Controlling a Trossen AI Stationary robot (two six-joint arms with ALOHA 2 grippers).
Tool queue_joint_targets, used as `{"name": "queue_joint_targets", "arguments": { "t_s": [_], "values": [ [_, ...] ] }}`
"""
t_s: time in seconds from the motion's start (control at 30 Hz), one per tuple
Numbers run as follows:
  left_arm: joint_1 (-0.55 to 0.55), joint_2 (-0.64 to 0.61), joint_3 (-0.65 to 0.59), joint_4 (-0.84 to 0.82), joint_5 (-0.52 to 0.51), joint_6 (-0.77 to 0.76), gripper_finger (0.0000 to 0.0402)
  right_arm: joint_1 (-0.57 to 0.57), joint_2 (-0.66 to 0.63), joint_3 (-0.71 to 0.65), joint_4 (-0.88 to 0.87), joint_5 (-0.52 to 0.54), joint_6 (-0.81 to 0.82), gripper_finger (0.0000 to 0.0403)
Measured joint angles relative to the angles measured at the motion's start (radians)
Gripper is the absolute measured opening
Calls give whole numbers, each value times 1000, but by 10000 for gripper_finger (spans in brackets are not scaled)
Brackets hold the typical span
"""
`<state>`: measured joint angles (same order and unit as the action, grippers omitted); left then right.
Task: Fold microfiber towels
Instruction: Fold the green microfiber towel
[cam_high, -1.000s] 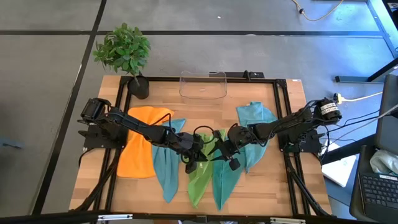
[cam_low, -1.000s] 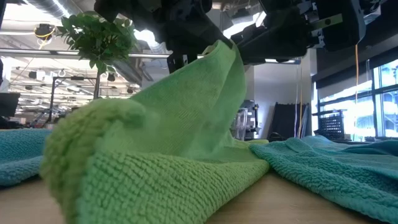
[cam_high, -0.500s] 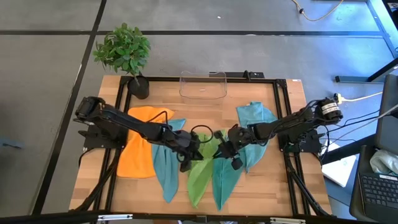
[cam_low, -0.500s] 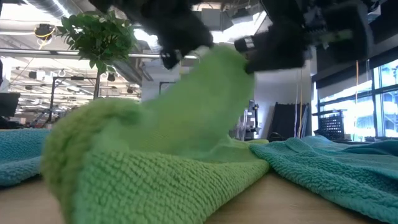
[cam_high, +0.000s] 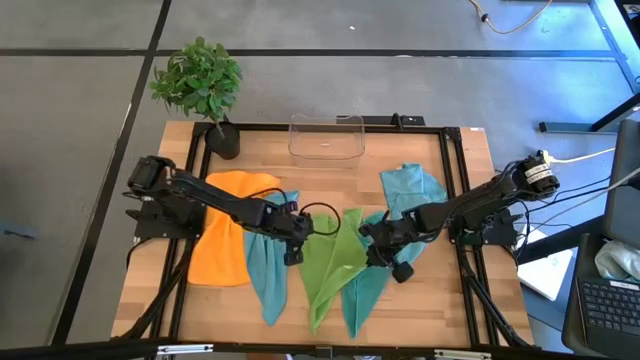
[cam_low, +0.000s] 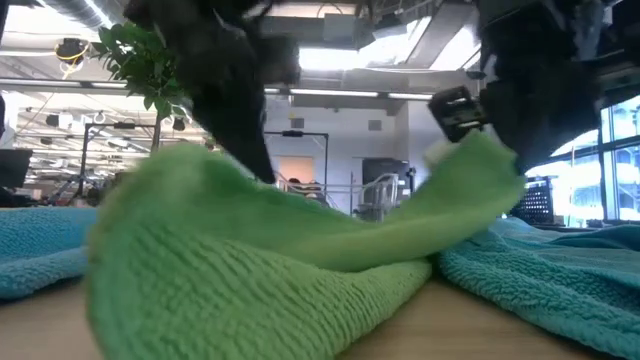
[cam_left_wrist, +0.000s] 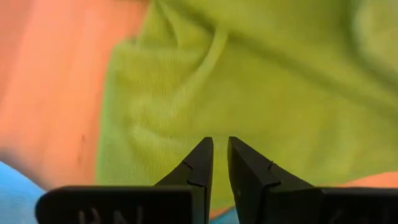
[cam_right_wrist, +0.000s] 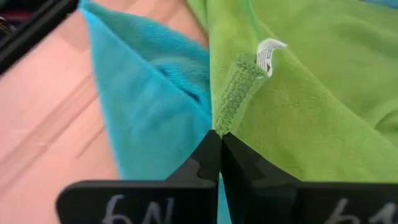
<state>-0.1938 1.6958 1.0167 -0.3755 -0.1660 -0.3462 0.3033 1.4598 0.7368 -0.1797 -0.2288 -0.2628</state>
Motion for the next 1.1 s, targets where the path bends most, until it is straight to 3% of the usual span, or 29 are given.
{"name": "queue_joint_targets", "arguments": {
  "t_s": [0.2,0.37,0.5,0.67,0.9,1.1],
  "values": [
    [30,100,0,-45,5,-18,40,39,-79,0,-133,1,73,4],
    [52,115,5,-142,14,-47,40,76,-123,0,-227,-21,177,12],
    [55,108,4,-173,19,-63,40,114,-118,0,-235,-98,263,15],
    [54,106,4,-212,25,-66,40,172,-112,-6,-220,-105,339,6],
    [54,105,2,-305,-66,-63,40,205,-89,-67,-201,-24,390,19],
    [57,106,5,-302,-12,-63,39,204,-46,-142,-155,19,393,18]
  ]
}}
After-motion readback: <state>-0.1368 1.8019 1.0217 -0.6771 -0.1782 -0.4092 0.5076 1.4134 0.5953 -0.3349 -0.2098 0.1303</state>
